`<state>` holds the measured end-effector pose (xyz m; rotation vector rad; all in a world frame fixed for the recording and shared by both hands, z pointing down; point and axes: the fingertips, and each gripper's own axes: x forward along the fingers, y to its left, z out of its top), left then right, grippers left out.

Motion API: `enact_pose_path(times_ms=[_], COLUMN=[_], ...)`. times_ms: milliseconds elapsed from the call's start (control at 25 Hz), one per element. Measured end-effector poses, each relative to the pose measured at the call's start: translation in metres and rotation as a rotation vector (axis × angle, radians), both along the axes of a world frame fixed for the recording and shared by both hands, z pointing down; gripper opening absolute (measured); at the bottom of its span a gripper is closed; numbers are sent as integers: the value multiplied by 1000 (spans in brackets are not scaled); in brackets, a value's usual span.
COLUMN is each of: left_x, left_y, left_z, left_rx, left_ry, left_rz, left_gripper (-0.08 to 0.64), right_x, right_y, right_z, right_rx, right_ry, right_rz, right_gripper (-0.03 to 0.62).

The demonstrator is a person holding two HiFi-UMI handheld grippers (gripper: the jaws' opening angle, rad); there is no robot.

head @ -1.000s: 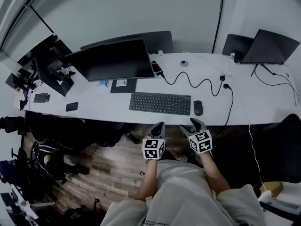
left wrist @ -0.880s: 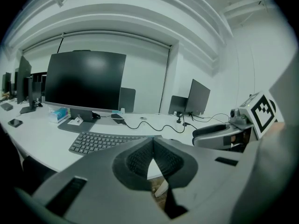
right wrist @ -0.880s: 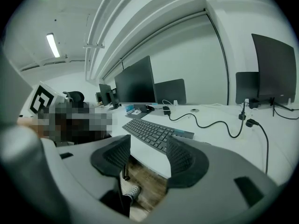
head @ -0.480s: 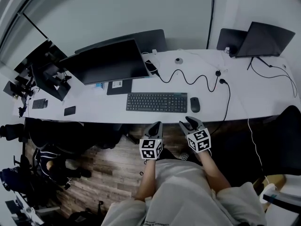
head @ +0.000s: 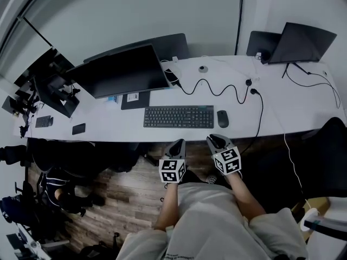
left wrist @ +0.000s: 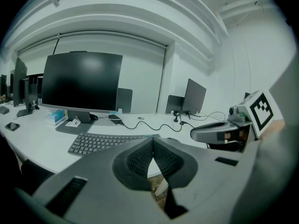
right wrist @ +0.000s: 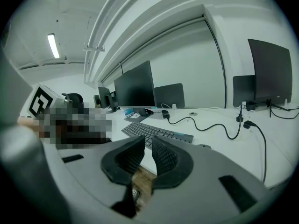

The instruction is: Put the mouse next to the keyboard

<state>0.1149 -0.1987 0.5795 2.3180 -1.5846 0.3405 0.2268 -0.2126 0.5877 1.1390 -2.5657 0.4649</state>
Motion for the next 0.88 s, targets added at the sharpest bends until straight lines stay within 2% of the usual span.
enact_pose_path(times_ms=[200, 880], left_x=[0, 3], left_y=[1, 2], left_z=[-1, 0], left_rx=[6, 17], left_ry=[3, 19], left_rz=[4, 14], left_gripper=[21, 23], right_x=[0, 0], right_y=[0, 3], right_z=[0, 3], right_rx=[2, -14], right_ry=[0, 6], right_rz=[8, 17], right_gripper=[8, 8])
